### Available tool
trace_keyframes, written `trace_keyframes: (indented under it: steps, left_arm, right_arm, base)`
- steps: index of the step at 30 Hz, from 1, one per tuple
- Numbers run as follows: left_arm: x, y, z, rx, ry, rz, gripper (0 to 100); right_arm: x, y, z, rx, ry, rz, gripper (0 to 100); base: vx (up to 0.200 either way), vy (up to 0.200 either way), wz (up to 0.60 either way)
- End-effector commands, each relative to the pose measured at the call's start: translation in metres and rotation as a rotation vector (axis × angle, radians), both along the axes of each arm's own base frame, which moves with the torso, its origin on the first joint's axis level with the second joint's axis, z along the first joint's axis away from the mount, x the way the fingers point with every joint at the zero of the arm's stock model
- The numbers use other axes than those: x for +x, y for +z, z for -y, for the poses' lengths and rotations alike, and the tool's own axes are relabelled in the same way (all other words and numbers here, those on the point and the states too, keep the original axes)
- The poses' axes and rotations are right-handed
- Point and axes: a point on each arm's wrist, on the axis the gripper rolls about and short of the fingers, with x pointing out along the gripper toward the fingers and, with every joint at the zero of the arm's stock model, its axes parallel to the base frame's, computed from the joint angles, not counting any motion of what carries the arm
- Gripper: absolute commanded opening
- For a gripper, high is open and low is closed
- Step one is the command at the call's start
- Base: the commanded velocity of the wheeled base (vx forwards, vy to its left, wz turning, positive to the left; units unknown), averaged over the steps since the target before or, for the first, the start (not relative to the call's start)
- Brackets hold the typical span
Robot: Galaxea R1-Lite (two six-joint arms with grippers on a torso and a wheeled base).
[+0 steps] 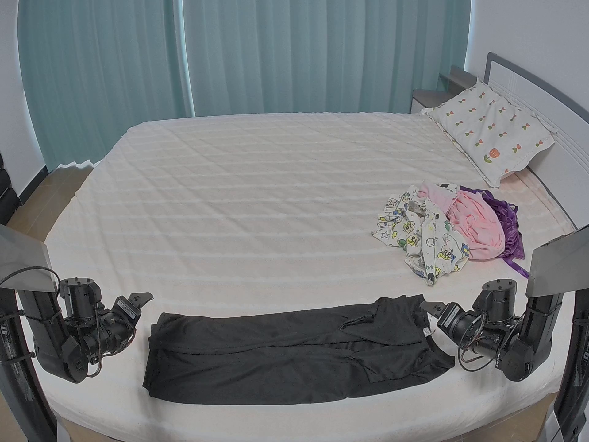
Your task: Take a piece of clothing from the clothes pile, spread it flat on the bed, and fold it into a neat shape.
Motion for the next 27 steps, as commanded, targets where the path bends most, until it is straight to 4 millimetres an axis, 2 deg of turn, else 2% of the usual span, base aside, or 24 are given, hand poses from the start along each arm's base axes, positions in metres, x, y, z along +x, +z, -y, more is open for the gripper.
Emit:
trace_keyframes:
  steps: [1,13,18,27]
  left_arm:
    - [0.0,-0.002,0.003,0.0,-0.011,-0.007,100]
    - [0.026,-0.022,0.016,0.069,-0.095,-0.01,100]
    - [0.038,-0.042,0.016,0.253,-0.204,-0.022,100]
    - [0.054,-0.057,0.022,0.345,-0.246,-0.014,100]
  right_arm:
    - [-0.002,-0.001,0.0,-0.002,0.003,-0.006,100]
    - [-0.004,-0.001,-0.003,-0.002,0.014,-0.012,100]
    - [-0.005,-0.002,-0.005,0.0,0.019,-0.016,100]
    - [-0.006,-0.002,-0.006,0.002,0.021,-0.019,100]
  base:
    - [0.0,0.0,0.0]
    - [0.0,0.0,0.0]
    - [0.0,0.0,0.0]
    - [0.0,0.0,0.0]
